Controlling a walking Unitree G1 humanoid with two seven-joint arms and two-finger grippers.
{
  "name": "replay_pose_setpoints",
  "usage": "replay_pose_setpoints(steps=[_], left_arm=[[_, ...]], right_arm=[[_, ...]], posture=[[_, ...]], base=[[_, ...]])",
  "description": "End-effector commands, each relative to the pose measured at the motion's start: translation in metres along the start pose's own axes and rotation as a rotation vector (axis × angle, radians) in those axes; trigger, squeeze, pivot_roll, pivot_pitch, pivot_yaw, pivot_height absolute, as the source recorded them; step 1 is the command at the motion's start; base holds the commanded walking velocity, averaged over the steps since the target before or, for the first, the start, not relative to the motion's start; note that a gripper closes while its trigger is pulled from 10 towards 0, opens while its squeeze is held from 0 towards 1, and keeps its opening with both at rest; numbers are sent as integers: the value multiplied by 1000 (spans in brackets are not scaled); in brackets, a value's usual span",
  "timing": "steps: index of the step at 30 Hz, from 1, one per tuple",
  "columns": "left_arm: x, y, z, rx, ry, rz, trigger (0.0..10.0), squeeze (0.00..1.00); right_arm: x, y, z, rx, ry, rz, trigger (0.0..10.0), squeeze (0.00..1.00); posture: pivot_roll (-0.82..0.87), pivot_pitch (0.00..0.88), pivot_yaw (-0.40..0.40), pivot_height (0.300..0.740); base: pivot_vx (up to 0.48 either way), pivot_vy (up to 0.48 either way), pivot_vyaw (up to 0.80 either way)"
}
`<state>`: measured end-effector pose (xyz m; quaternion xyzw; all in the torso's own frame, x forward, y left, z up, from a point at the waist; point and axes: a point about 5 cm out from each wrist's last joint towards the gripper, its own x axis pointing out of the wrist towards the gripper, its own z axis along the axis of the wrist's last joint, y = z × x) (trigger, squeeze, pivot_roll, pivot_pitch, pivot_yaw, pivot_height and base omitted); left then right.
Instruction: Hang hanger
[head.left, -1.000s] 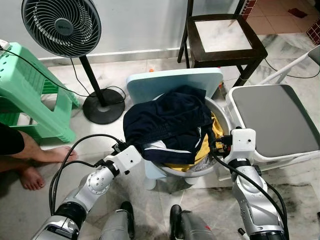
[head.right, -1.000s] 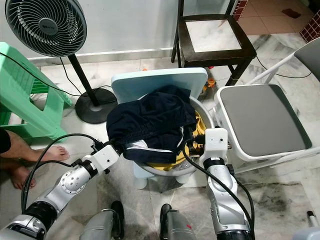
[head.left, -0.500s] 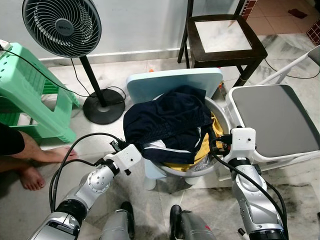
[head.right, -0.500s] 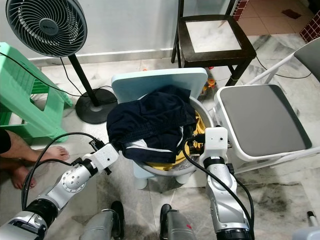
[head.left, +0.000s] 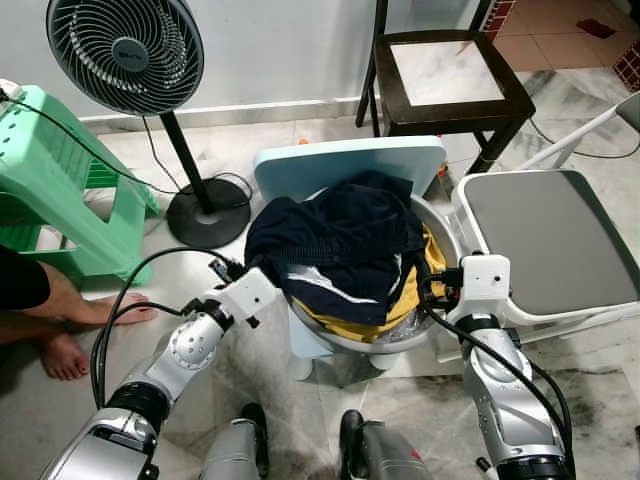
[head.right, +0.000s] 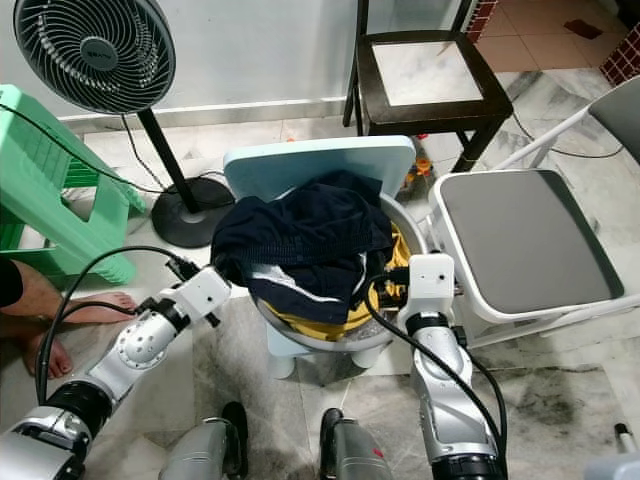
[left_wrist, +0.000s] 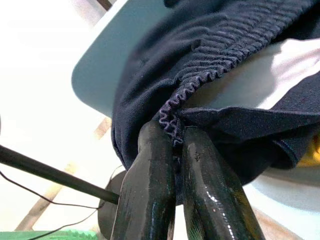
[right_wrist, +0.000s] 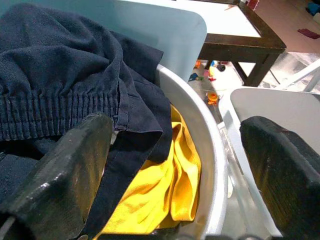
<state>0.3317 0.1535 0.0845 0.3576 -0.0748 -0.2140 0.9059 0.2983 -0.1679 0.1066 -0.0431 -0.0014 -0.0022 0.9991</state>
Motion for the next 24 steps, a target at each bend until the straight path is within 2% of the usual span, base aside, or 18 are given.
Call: replay_pose_setpoints(steps=[1,5,10,16,22,23,24], left_arm=[[5,9,10,-12,-56,56,0,0],[17,26,23,-31,-100,112,0,0],[26,31,32,-56,-108,128,0,0],[38,9,43,-118,-118,42,0,0],[52,-23,65,-236,-153,-60,0,0],[52,-25,66,-242,-154,-67,0,0],[55,-32,73,-286,-167,-106,0,0]], right_arm=[[-3,-7,-8,6,29,-14,10000,0],[-2,-7,-7,6,25,-18,10000,0],[-2,-6,-7,6,21,-20,10000,0],[-2,-8,-5,0,7,-38,10000,0],[-3,-13,-2,-6,-3,-63,10000,0],[-2,-13,-2,-6,-4,-63,10000,0],[-2,-14,-1,-7,-8,-64,10000,0]], posture=[[74,299,-15,740],[73,296,-14,740],[72,296,-15,740],[60,298,-14,740],[45,295,-14,740],[45,295,-14,740],[43,294,-14,740]], base=[[0,0,0],[0,0,0],[0,0,0],[0,0,0],[0,0,0],[0,0,0],[0,0,0]])
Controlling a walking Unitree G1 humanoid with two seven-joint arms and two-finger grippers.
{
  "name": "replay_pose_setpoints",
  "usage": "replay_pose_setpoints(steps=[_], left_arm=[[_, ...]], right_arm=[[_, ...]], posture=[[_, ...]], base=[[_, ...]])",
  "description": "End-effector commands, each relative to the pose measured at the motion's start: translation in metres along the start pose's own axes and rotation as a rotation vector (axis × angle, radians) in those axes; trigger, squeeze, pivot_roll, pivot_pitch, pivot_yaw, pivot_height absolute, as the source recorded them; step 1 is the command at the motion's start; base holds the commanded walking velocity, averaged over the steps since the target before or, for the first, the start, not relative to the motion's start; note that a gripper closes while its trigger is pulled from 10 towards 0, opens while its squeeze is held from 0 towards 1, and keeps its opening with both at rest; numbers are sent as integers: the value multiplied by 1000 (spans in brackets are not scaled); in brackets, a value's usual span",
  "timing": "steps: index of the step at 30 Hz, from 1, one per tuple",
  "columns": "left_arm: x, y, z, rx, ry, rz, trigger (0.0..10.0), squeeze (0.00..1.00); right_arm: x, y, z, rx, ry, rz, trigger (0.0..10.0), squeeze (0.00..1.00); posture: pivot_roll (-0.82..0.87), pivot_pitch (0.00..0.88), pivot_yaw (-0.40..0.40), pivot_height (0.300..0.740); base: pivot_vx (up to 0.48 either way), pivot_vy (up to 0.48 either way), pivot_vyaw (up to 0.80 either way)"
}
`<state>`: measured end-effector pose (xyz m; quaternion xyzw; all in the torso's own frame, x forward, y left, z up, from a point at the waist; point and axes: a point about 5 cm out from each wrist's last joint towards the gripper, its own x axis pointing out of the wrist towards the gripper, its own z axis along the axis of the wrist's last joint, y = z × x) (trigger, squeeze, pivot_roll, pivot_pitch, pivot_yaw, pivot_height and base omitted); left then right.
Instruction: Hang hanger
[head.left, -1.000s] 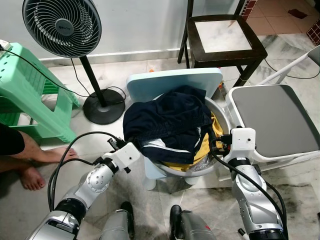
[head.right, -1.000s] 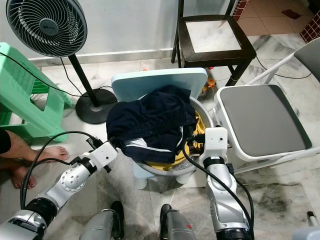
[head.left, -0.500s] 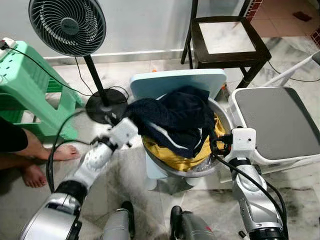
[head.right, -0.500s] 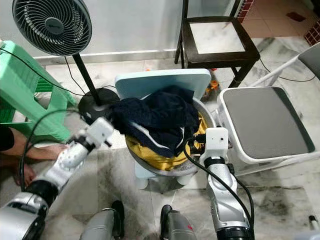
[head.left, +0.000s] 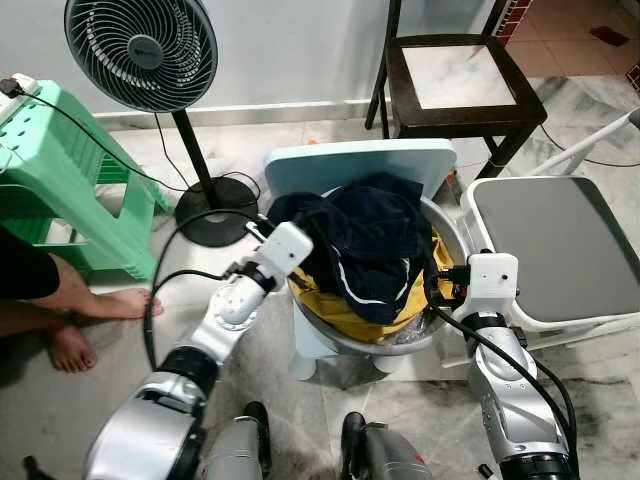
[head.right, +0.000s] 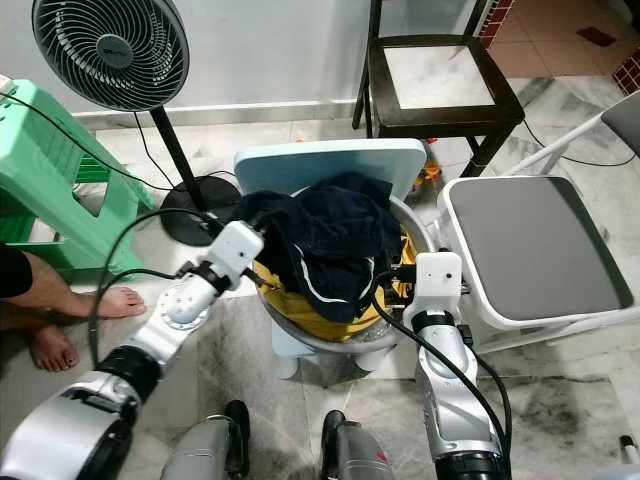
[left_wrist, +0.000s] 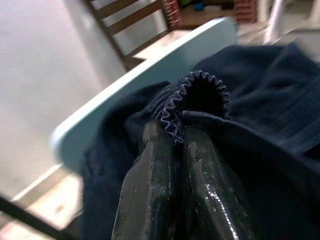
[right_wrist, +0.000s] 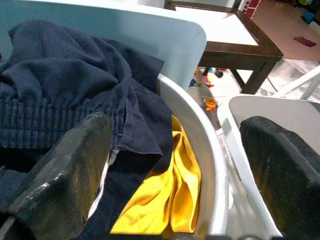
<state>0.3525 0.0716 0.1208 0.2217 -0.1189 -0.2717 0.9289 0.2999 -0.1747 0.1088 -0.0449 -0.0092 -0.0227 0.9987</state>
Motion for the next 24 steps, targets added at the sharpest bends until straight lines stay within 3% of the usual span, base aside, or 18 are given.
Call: replay_pose_setpoints(steps=[1,7,10,11,12,13,14,16,17,18,20,24], left_arm=[[3,-13,0,-56,12,-74,0,0],[8,-38,9,-150,-18,-179,0,0],[2,-55,0,-183,37,-294,0,0],[-5,-63,-9,-178,84,-351,2902,0],[-9,-65,-14,-167,105,-374,7255,0],[-9,-65,-14,-167,105,-374,7255,0],[-16,-67,-22,-168,143,-389,10000,0],[-23,-66,-30,-189,177,-385,10000,0],[-26,-64,-34,-192,196,-379,10000,722],[-31,-62,-39,-190,211,-377,10000,1000],[-40,-58,-46,-165,234,-384,10000,1000],[-54,-49,-53,-30,240,-409,10000,1000]], right_arm=[[-4,-7,-2,-5,5,-23,10000,0],[-3,-7,-2,-6,0,-30,10000,0],[-3,-7,-2,-6,0,-30,10000,0],[-4,-6,-2,-7,2,-28,10000,0],[-4,-6,-2,-7,3,-27,10000,0],[-4,-6,-2,-7,3,-27,10000,0],[-4,-5,-3,-7,5,-25,10000,0],[-4,-5,-3,-7,7,-24,10000,0],[-4,-5,-3,-6,8,-22,10000,0],[-4,-5,-4,-7,10,-20,10000,0],[-3,-4,-4,-7,12,-15,10000,0],[-1,-2,-4,-7,13,-3,10000,0]], posture=[[43,294,-14,740],[40,292,-13,740],[42,293,-13,740],[43,293,-13,740],[43,294,-13,740],[43,294,-13,740],[48,296,-14,740],[50,297,-16,740],[53,297,-17,740],[54,297,-17,740],[63,299,-22,740],[74,300,-26,740]], base=[[0,0,0],[0,0,0],[0,0,0],[0,0,0],[0,0,0],[0,0,0],[0,0,0],[0,0,0],[0,0,0],[0,0,0],[0,0,0],[0,0,0]])
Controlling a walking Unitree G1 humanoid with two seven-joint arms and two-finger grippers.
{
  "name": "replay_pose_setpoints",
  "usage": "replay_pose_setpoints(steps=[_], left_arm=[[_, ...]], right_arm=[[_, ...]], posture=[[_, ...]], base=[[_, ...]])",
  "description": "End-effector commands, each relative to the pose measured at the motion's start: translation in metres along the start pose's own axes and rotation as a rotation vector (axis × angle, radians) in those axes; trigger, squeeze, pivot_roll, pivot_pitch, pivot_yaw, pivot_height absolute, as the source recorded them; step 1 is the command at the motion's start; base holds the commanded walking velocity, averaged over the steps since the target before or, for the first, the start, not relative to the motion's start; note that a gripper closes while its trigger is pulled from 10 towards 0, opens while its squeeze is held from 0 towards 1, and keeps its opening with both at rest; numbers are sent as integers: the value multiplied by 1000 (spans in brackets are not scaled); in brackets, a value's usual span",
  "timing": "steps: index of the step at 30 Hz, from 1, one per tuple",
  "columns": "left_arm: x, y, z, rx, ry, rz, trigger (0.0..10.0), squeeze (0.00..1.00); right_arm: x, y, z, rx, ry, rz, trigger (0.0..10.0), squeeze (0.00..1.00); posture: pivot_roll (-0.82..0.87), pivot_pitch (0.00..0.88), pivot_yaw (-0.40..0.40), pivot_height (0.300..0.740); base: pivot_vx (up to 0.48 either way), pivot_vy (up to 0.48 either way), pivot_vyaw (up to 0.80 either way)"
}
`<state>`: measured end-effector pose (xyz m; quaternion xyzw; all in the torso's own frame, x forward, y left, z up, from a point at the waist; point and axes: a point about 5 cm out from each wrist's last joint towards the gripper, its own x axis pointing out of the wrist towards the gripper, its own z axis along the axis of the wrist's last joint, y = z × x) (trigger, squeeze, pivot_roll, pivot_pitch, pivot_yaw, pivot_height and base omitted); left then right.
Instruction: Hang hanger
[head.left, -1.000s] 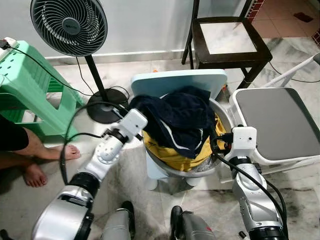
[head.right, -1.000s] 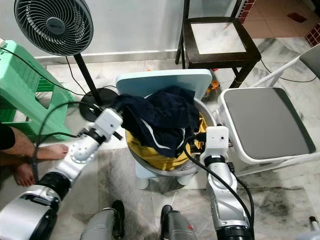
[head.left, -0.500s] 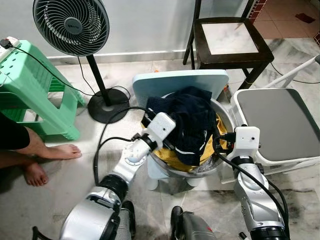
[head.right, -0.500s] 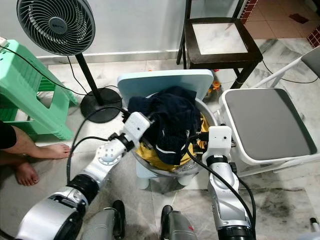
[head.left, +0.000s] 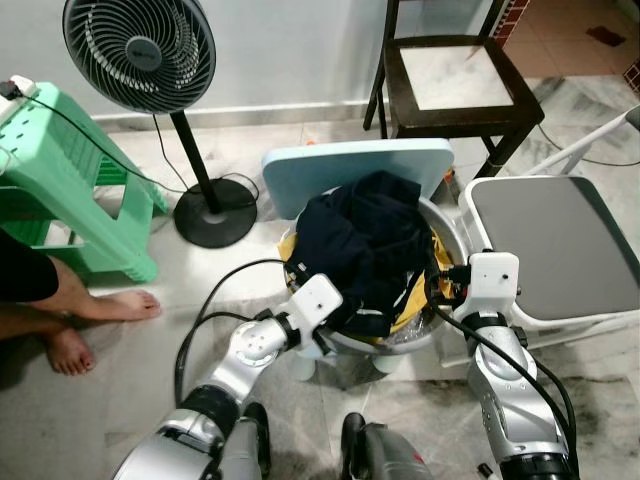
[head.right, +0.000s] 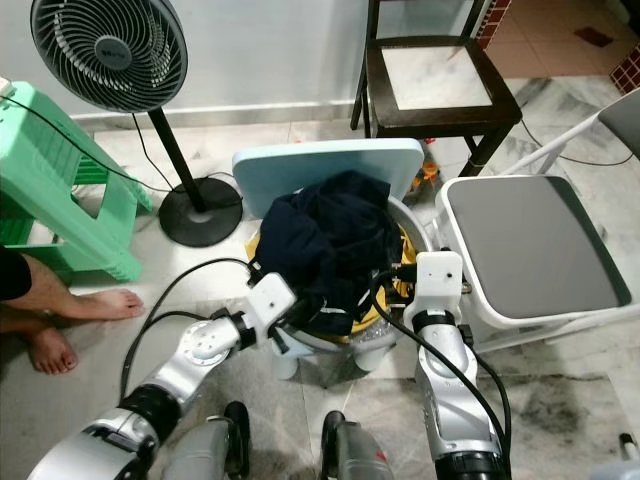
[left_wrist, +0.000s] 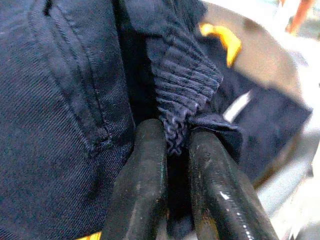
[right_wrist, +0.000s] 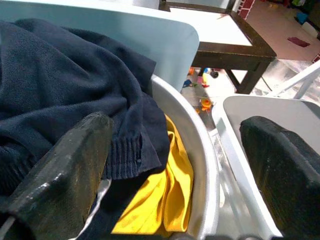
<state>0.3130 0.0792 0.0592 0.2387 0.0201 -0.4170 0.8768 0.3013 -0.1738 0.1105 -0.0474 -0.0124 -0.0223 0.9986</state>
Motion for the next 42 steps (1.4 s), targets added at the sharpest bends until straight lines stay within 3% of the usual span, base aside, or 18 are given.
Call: replay_pose_setpoints(steps=[1,2,3,10,15,20,26,33,42], left_arm=[[-8,-7,-10,37,41,-31,10000,1000],[-8,-7,-10,37,41,-31,10000,1000],[-17,9,-6,99,13,36,10000,1000],[-34,27,-2,269,-17,109,10000,1000],[-44,38,1,331,-54,223,10000,1000],[-44,28,-3,244,-67,168,10000,1000],[-45,14,-3,277,-58,119,10000,1000],[-49,13,-6,296,-33,132,10000,1000],[-65,15,-5,258,0,151,10000,1000]], right_arm=[[-2,-2,-5,-3,19,-2,10000,0],[-2,-2,-5,-3,19,-2,10000,0],[-1,-2,-6,-3,22,5,10000,0],[0,2,-7,4,24,13,10000,0],[1,3,-6,7,22,14,10000,0],[1,2,-6,8,22,13,10000,0],[2,2,-6,6,20,15,10000,0],[3,2,-6,6,18,16,10000,0],[1,3,-8,9,26,16,10000,0]], posture=[[77,301,-27,740],[77,301,-27,740],[87,304,-28,740],[103,302,-24,740],[104,300,-22,740],[102,300,-27,740],[102,300,-29,740],[102,302,-29,740],[109,310,-24,740]], base=[[0,0,0],[0,0,0],[0,0,0],[0,0,0],[0,0,0],[0,0,0],[0,0,0],[0,0,0],[0,0,0]])
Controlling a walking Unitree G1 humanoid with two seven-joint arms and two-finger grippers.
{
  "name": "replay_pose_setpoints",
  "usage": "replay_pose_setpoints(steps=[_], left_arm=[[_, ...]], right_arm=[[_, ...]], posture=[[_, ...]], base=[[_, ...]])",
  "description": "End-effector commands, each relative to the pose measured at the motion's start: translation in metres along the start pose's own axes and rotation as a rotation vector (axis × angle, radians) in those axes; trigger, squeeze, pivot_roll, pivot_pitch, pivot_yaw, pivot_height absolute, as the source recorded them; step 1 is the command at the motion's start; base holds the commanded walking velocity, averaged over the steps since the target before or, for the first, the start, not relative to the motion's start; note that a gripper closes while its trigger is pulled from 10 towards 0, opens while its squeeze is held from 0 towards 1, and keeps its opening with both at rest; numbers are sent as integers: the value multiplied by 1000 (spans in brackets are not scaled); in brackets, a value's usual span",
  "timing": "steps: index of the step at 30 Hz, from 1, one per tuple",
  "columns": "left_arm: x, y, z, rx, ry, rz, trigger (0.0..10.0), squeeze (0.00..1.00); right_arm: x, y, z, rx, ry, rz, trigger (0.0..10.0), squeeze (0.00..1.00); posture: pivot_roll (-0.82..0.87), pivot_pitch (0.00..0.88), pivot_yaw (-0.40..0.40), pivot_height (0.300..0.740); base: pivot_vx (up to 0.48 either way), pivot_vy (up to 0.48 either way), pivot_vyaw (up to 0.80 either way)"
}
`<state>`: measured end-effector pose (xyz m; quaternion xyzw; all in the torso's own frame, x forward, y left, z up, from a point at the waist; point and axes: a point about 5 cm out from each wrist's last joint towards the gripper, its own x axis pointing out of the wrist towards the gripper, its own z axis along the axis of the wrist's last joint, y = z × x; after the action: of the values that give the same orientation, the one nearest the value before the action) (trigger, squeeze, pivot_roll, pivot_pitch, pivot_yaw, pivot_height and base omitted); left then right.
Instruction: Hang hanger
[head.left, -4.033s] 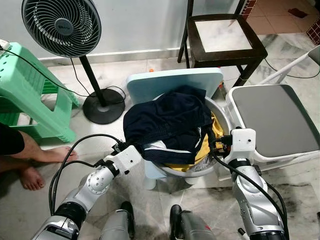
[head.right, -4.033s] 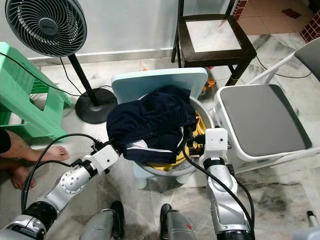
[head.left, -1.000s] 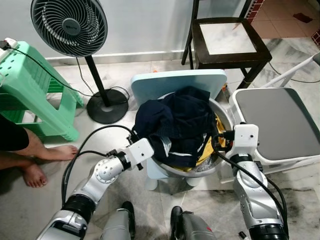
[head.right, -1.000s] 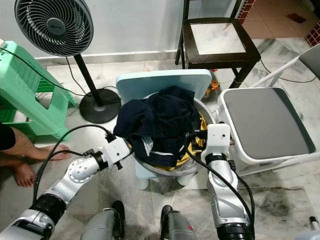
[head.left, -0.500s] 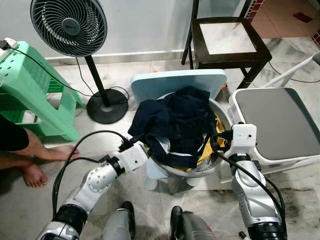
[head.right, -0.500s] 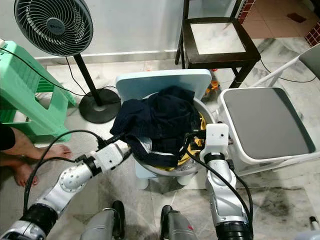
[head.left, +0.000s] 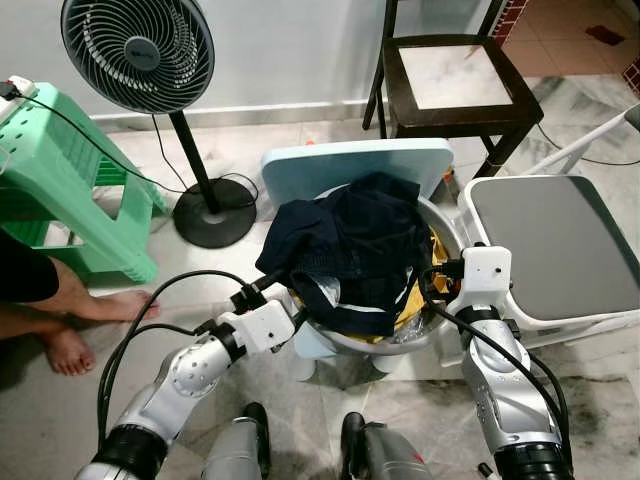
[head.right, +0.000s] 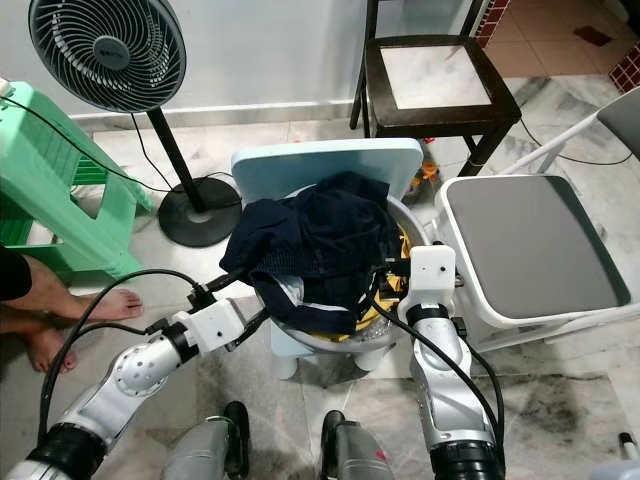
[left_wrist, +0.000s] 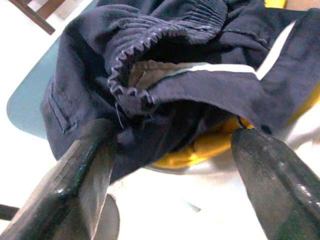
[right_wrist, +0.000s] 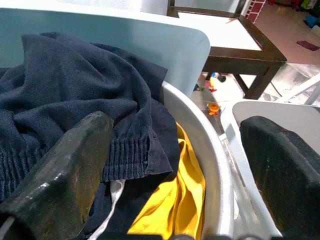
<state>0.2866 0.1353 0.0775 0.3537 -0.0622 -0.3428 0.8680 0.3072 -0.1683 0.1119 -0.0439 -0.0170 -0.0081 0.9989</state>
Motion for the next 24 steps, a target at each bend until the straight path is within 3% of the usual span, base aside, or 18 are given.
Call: replay_pose_setpoints(steps=[1,2,3,5,6,7,8,10,15,24], left_arm=[[-5,-2,0,-16,13,-15,10000,1000],[-6,0,0,-18,17,-2,10000,1000],[-8,1,0,-17,22,10,10000,878],[-11,5,-2,-12,30,43,10000,467],[-12,6,-3,-12,35,60,10000,329],[-14,8,-4,-10,41,76,10000,243],[-14,8,-4,-10,41,76,10000,243],[-16,12,-6,-8,55,117,10000,0],[-13,19,-6,-3,69,152,10000,0],[9,30,-2,7,64,109,10000,0]], right_arm=[[-5,-3,-10,2,37,-12,10000,0],[-5,-3,-10,3,38,-12,10000,0],[-5,-2,-10,3,39,-11,10000,0],[-5,-2,-11,5,41,-10,10000,0],[-5,-1,-11,6,42,-9,10000,0],[-5,-1,-11,7,42,-8,10000,0],[-5,-1,-11,7,42,-8,10000,0],[-5,0,-11,8,43,-5,10000,0],[-5,0,-11,8,43,-3,10000,0],[-6,-2,-10,3,43,-8,10000,0]], posture=[[109,310,-24,740],[114,311,-21,740],[114,311,-21,740],[116,311,-21,740],[117,311,-20,740],[117,311,-20,740],[117,311,-20,740],[116,311,-22,740],[114,311,-24,740],[91,315,-23,740]], base=[[0,0,0],[0,0,0],[0,0,0],[0,0,0],[0,0,0],[0,0,0],[0,0,0],[0,0,0],[0,0,0],[0,0,0]])
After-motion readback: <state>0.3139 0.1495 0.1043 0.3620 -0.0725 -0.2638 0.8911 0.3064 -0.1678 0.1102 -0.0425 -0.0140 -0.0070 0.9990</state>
